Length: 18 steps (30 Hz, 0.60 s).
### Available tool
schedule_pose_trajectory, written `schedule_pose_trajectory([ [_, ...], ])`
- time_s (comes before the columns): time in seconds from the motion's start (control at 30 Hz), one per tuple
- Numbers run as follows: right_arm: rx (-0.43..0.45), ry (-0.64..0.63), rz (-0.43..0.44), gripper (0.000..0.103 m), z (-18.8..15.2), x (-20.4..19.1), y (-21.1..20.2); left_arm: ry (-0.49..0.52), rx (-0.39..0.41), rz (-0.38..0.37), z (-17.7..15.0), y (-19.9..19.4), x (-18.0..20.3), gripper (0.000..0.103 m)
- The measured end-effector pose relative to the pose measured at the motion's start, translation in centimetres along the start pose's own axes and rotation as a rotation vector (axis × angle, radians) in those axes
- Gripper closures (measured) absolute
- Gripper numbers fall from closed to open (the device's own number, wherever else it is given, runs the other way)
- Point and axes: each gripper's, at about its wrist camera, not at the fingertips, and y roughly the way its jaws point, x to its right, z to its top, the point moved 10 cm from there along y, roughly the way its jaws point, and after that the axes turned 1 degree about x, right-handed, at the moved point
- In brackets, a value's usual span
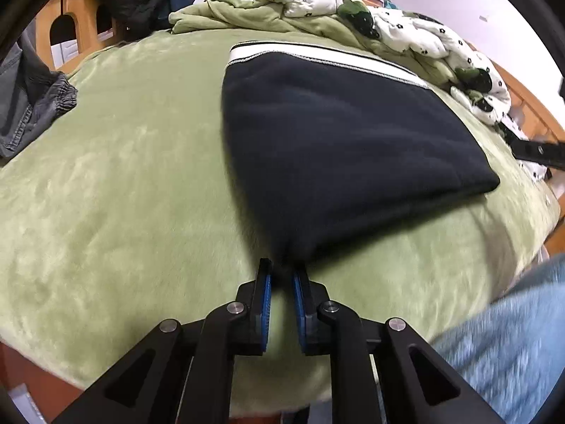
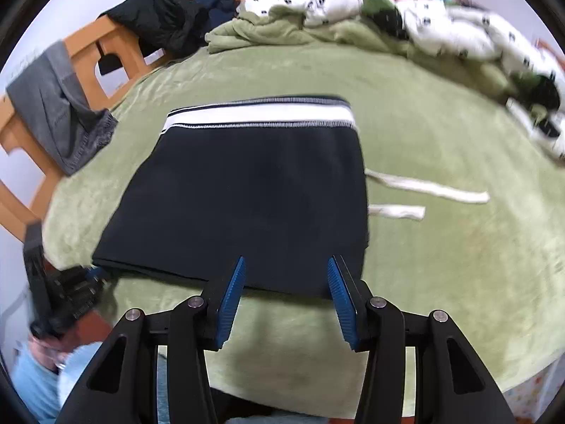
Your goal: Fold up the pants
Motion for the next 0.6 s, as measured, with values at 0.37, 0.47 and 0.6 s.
schedule_pose_trajectory([
  [0.37, 0.076, -0.007, 0.015, 0.055, 2.2, 2.0, 3.0, -0.150, 0.114, -0.165, 7.1, -3.9, -0.9, 0.058],
  [0.47, 0.093, -0.038, 0.033, 0.055, 2.5, 1.5, 4.7, -0.106, 0.046, -0.229, 9.0, -0.8, 1.3, 0.047],
  [0.6, 0.086, -0.104, 0.024, 0.056, 1.6, 1.9, 6.6, -0.057, -0.017, -0.144, 7.7, 3.0, 2.3, 0.047],
])
